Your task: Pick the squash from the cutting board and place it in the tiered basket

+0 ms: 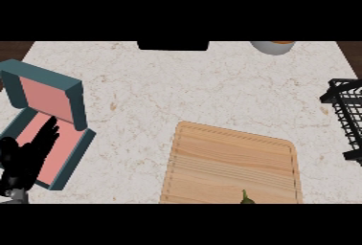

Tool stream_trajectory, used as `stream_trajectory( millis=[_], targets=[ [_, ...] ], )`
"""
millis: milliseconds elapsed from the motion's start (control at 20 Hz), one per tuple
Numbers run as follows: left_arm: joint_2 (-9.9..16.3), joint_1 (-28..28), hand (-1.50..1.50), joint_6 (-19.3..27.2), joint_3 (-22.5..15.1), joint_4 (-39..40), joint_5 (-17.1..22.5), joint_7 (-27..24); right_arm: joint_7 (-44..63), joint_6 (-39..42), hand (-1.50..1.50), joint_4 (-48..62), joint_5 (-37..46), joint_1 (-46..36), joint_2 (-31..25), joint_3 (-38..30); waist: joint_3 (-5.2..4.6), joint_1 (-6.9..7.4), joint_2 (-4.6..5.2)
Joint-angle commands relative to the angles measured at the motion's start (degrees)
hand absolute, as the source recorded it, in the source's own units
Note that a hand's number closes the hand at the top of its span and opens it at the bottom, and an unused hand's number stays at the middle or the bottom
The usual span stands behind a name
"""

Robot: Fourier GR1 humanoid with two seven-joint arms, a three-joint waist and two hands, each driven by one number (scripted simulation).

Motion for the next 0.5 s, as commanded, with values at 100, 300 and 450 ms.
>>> stream_trajectory(
  millis=[100,300,450],
  targets=[
    [-0.31,-1.04,0.0,0.6,0.51,0.62,-0.3,0.78,-2.29,-2.61,-1.5,7.61,-1.58,-2.83,0.66,-4.46,0.27,-0.08,0.45],
    [-0.33,-2.1,0.0,0.82,0.18,2.52,-1.23,0.19,-4.82,-6.3,-1.5,6.88,-6.44,-4.38,-0.17,-10.21,0.29,-0.62,0.47],
    [-1.71,1.49,0.0,0.88,-0.59,-0.62,-1.13,0.43,-1.63,-6.42,-1.5,6.79,-10.7,-6.68,-1.02,-15.72,0.32,-0.33,0.27]
  ],
)
